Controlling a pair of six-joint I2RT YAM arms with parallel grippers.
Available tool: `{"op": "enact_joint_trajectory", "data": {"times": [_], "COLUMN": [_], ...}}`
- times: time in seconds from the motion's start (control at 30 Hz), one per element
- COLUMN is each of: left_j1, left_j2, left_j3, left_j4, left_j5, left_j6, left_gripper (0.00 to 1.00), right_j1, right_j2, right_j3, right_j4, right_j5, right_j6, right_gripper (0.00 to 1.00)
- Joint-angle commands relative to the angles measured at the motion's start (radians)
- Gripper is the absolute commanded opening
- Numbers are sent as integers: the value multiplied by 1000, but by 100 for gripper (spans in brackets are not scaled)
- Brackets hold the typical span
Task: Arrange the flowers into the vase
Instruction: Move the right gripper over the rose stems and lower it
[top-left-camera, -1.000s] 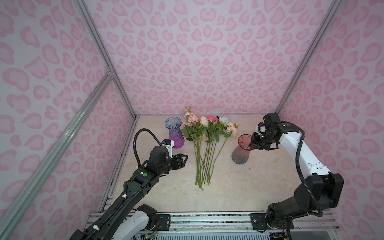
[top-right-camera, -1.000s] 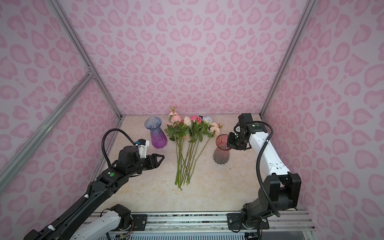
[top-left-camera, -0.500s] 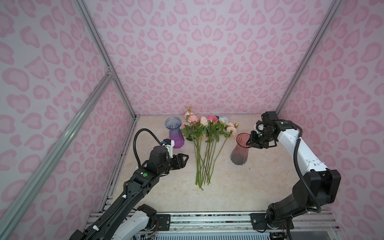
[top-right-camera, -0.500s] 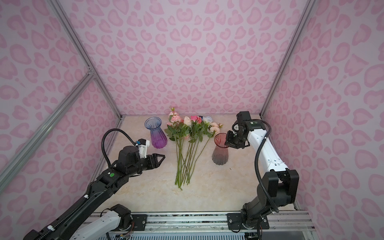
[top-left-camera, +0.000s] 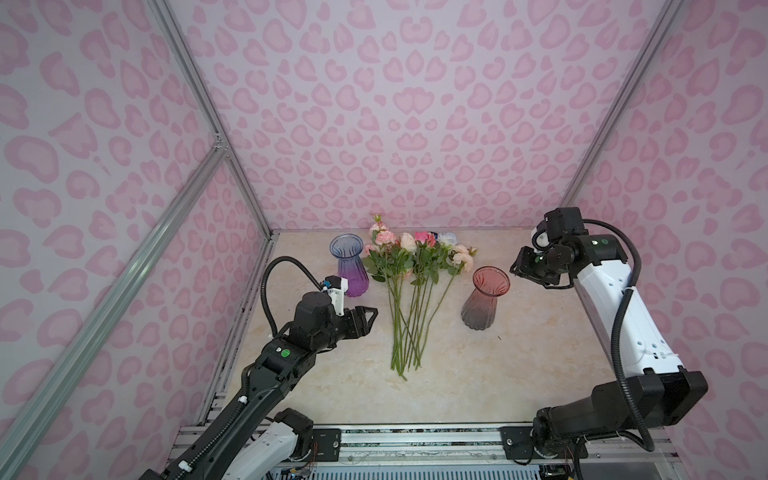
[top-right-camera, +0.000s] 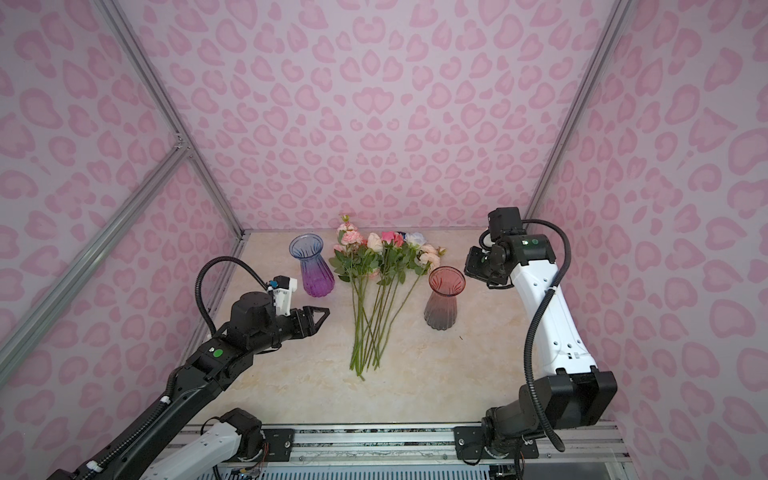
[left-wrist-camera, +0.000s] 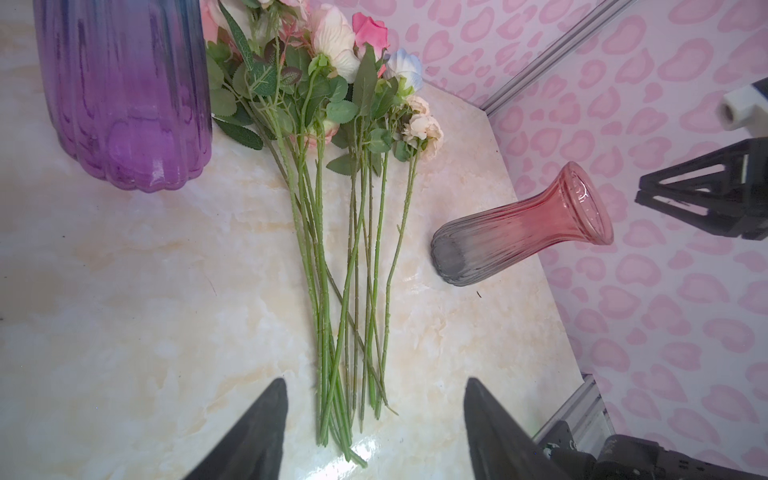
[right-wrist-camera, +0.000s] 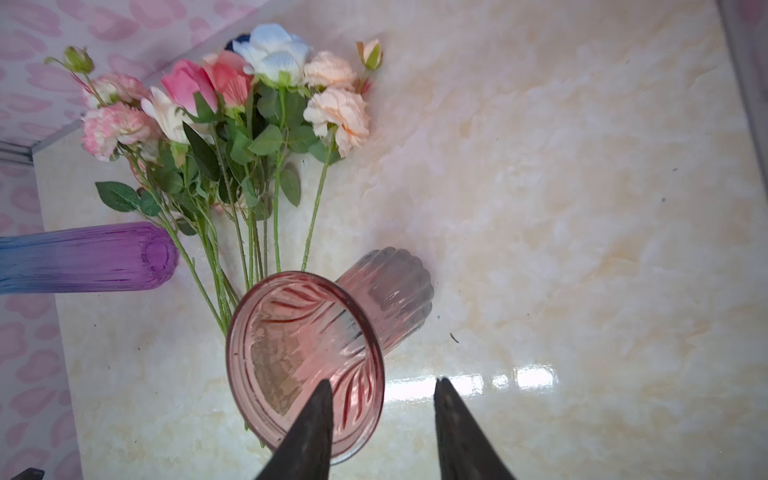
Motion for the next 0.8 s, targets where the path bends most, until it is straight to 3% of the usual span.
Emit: {"op": "enact_joint_trajectory", "data": {"times": [0.0,0.23,0.37,0.53,0.63,0.77], "left_j1": [-2,-1,-1,-1,-2,-1], "left_j2": [-26,-95,-135,-152,-164,-186], "left_j3": [7,-35,-72,-103,-112,-129], "left_j4": [3,11,9,-14,-25,-36], "left_j5": [-25,-98,-124,-136,-129,-127], "left_j6": [1,-56,-89,-121,-135,-139], "left_gripper": [68,69,68,67,66,66], "right_j1": [71,534,726,778,782,773], "right_j2": [-45,-77,7,144,221,326], "right_j3": [73,141,115,39,37,56], "right_j4": [-24,97,181,314,376,413], "right_j5": [178,643,744,615,527,499], "right_j6": [26,127,144,205,213,266], "right_gripper": [40,24,19,18,27,30]}}
